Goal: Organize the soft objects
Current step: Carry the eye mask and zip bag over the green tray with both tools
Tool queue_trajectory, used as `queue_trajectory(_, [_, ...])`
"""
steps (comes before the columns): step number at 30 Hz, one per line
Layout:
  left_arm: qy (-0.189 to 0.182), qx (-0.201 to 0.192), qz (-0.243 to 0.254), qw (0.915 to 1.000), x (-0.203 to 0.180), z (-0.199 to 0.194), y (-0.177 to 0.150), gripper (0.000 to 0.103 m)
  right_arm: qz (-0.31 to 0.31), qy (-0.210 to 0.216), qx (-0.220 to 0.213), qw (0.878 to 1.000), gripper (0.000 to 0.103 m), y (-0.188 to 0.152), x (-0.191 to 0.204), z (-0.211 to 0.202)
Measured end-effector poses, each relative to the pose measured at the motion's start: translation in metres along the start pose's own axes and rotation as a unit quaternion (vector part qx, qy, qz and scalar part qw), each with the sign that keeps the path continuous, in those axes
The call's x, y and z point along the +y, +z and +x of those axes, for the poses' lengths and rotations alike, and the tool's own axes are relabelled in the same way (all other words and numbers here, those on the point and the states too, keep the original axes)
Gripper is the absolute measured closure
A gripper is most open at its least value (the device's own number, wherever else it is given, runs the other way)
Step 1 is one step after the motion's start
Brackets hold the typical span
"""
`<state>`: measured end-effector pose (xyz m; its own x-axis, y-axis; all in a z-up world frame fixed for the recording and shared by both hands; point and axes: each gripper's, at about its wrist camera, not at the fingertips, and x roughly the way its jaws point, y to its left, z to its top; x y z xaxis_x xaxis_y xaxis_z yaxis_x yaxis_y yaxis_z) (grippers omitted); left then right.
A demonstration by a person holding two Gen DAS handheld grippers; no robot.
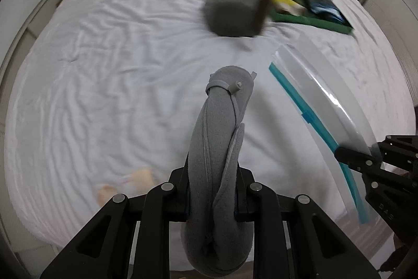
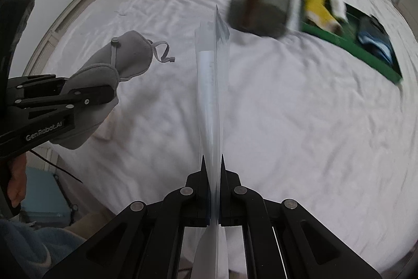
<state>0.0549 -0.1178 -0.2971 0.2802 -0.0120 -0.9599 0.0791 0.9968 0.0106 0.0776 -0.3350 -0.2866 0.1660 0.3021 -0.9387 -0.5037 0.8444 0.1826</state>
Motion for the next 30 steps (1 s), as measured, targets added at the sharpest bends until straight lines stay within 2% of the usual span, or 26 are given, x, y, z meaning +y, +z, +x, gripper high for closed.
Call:
queue_trajectory(10, [-0.036, -0.005, 0.050, 0.9981, -0.079, -0.001, 0.016, 0.084, 0.050, -0.046, 0.009, 0.998, 0.101, -0.037, -0.063, -0.046])
queue_trajectory(17, [-0.053, -0.020, 0.070, 0.9959, -0.128, -0.002, 0.036, 0.084, 0.071, -0.071, 0.001, 0.995, 0.101, -0.049, -0.094, -0.074])
queue_trajectory(30, [-0.068, -0.034, 0.079, 0.9940, -0.177, 0.009, 0.080, 0.084, 0.095, -0.099, -0.016, 0.990, 0.101, -0.054, -0.135, -0.102])
